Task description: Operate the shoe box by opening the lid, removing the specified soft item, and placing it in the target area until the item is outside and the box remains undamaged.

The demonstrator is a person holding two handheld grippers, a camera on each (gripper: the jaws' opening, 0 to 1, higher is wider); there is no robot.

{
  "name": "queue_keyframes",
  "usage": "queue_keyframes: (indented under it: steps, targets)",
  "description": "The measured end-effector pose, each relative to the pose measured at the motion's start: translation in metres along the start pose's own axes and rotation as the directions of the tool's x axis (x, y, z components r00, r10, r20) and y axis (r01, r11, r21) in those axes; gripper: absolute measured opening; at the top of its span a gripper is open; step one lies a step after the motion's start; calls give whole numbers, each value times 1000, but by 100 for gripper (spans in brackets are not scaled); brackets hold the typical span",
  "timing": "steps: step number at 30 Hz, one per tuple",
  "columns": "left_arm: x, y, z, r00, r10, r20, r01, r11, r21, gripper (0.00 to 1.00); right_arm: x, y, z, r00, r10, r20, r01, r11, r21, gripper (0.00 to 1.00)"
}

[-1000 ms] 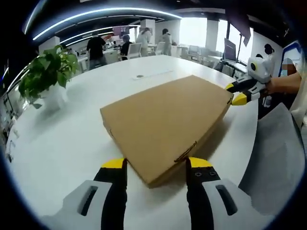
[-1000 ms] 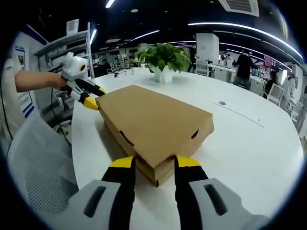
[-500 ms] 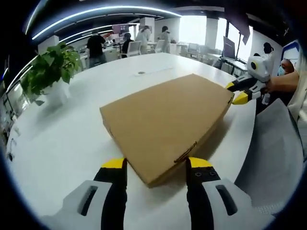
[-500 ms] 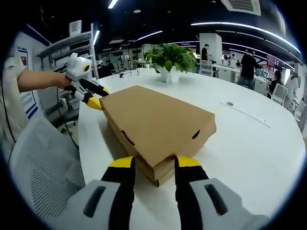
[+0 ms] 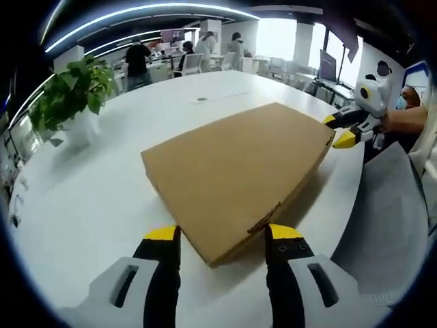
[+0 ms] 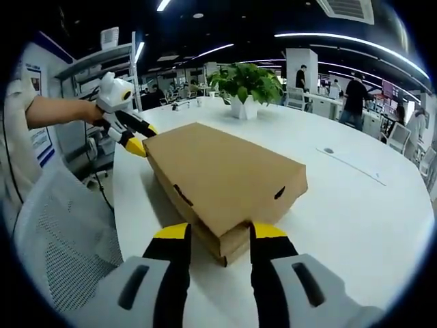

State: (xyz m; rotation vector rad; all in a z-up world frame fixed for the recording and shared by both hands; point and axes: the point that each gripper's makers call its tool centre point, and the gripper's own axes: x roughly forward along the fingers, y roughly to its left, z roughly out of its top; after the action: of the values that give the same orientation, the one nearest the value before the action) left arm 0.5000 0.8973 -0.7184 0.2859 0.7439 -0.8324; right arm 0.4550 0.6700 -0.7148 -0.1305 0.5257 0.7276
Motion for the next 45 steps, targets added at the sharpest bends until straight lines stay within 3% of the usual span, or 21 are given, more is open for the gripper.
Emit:
queue_keyframes:
  steps: [21,34,45]
  targets:
    - [-14,-1,16,998,17,55,-16,1000,-20,55,-11,3,20,1000,0,17,1,999,-36,35]
    - [-24,0,38,991,18,135,-15,1000,-23,63,-17,0,42,999,-9,53,11,999,-48,34]
    - [-33,6,59,980,42,195,-41,999,-11,61,-23,-5,65,996,-13,85,20,996,-82,37]
